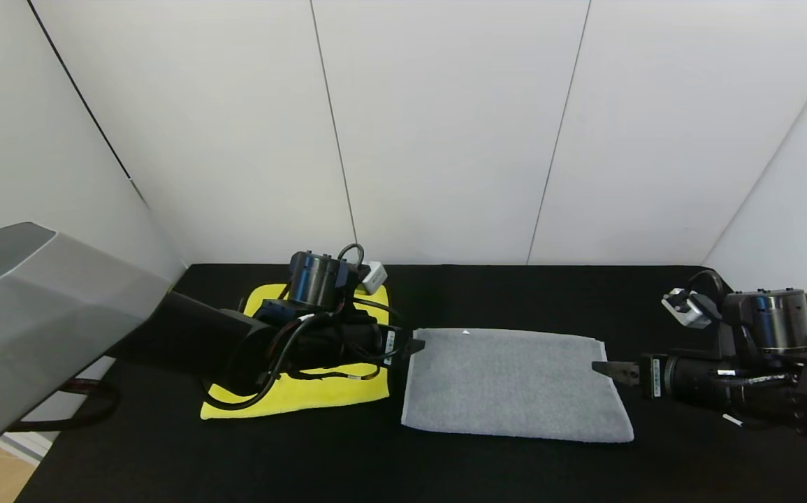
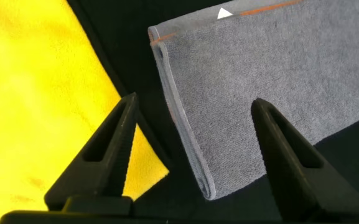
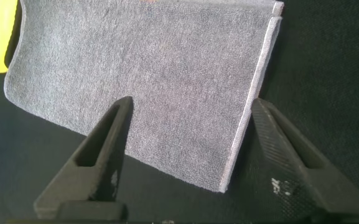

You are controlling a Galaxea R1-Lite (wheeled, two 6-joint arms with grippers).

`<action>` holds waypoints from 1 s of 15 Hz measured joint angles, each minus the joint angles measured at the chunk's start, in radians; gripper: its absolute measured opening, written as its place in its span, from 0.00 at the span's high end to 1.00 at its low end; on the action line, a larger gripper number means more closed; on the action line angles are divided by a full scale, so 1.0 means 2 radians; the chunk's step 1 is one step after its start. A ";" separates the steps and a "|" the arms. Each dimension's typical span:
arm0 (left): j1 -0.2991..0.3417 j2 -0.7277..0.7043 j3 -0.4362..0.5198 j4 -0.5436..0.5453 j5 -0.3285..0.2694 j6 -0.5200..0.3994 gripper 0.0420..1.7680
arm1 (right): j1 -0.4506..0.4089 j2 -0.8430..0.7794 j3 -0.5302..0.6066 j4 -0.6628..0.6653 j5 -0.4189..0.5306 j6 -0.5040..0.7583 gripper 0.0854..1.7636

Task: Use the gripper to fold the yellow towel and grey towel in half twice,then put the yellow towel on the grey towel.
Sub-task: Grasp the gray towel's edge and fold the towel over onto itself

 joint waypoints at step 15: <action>0.009 0.035 0.012 0.002 -0.081 -0.125 0.06 | -0.006 0.001 0.011 0.000 -0.001 0.000 0.06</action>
